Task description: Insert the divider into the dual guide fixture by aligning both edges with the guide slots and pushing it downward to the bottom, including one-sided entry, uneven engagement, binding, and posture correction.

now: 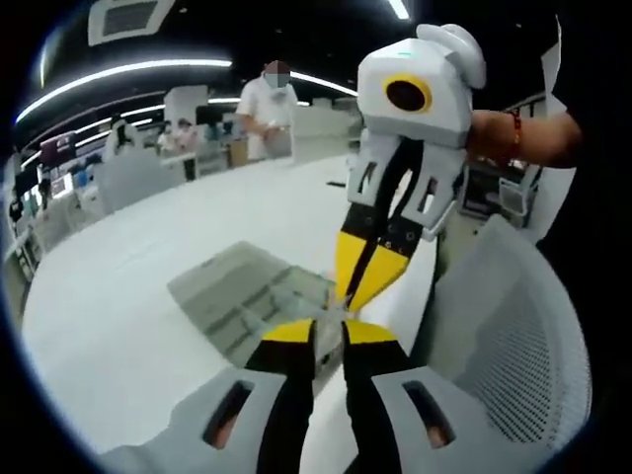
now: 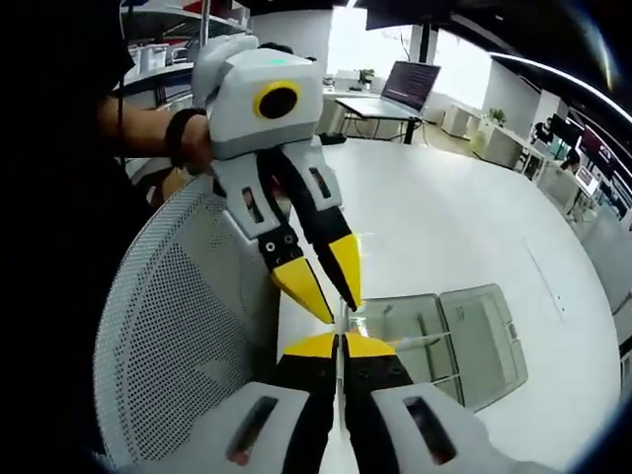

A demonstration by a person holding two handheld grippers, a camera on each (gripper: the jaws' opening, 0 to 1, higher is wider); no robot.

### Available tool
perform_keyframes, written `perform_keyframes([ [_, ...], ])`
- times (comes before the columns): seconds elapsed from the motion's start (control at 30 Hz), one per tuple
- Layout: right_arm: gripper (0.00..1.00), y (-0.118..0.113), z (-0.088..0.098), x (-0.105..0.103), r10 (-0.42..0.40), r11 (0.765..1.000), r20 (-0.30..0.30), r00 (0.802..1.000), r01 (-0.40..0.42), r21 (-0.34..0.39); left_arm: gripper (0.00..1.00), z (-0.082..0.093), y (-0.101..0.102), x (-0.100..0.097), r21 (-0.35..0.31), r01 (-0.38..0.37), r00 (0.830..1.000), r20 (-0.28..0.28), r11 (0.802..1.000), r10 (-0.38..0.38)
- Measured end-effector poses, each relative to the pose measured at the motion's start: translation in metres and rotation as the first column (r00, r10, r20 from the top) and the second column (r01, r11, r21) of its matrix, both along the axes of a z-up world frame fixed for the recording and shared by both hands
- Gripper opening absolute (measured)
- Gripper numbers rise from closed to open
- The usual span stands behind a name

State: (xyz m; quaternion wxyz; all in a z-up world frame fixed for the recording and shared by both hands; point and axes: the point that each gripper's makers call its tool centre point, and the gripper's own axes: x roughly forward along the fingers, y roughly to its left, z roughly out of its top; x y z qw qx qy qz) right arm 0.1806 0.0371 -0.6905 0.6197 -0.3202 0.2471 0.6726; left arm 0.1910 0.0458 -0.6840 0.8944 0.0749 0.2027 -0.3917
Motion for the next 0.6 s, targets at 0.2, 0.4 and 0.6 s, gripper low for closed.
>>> perform_keyframes([
  [0.2, 0.00, 0.001, 0.007, 0.003, -0.013, 1.000, -0.021, 1.000, 0.013, 0.015, 0.09, -0.003, 0.002, 0.002, -0.014, -0.007, 1.000, -0.007, 1.000, 0.007],
  [0.4, 0.00, 0.003, 0.009, 0.001, -0.013, 1.000, -0.039, 0.999, 0.013, 0.008, 0.09, -0.008, 0.002, 0.002, -0.014, -0.004, 1.000, -0.016, 1.000, 0.004],
  [0.6, 0.00, 0.002, 0.010, 0.000, -0.011, 1.000, -0.061, 0.998, 0.010, -0.011, 0.12, -0.011, 0.001, 0.003, -0.019, -0.008, 1.000, -0.029, 1.000, 0.008],
])
